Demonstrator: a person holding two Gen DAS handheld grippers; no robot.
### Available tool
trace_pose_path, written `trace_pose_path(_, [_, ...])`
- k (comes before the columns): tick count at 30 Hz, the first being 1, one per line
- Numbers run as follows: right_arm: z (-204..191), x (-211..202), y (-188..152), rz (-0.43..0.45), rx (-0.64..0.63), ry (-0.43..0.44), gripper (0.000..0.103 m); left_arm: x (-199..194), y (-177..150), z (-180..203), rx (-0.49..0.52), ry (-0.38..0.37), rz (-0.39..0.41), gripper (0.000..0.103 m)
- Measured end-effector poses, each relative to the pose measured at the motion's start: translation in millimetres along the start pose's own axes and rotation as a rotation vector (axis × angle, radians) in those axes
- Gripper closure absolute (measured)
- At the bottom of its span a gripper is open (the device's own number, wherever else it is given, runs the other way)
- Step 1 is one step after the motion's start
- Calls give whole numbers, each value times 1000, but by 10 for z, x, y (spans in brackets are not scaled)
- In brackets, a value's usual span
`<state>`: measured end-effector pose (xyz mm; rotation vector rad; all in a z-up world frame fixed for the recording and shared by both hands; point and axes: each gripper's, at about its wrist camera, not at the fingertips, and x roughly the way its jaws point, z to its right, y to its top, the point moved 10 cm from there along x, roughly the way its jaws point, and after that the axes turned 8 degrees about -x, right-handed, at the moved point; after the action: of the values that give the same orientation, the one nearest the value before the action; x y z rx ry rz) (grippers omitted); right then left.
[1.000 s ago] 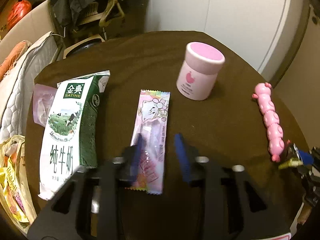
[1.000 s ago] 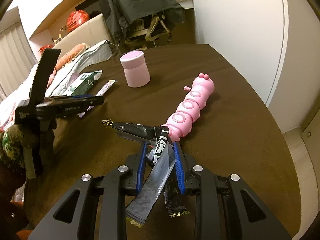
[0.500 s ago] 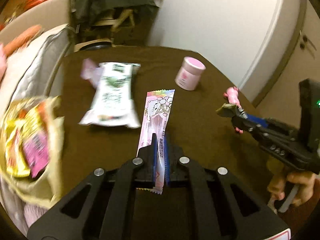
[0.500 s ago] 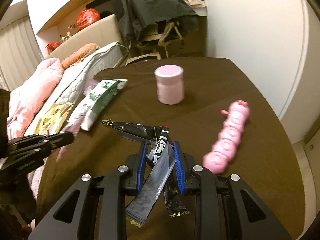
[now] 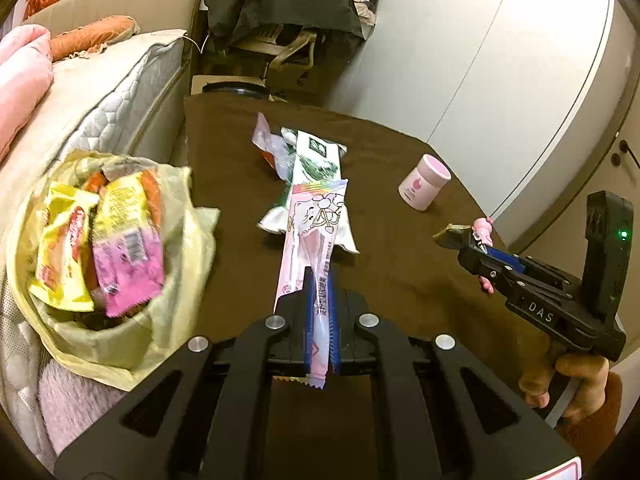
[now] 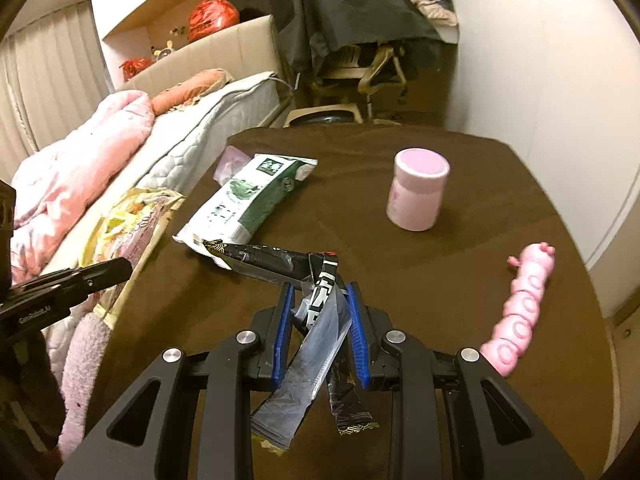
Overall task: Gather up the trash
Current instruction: 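Carry the pink wrapper and black wrapper over the yellow bag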
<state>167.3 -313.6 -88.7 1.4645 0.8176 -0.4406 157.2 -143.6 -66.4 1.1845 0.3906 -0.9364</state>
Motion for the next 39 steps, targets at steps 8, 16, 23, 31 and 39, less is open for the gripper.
trace_pose_path(8, [-285,211,184,-27,-68,-54,78,-270,218,-614,-18,81,62,97])
trace_pose_path(16, [-821,218,690,43,-117,-4,78,-558,443,-1228,-69,127,133,97])
trace_pose_path(23, [-1344,404,962,36,-233,32,78,-775,609,-1556,-93,158,166,97])
trace_pose_path(31, [-1750,614,1143,21,-281,93,78,-815,619,-1878,-118,182,156,97])
trace_pose_path(39, [-1934,797,1220,1,-283,116,78,-865,572,-2191,-152,145,132,97])
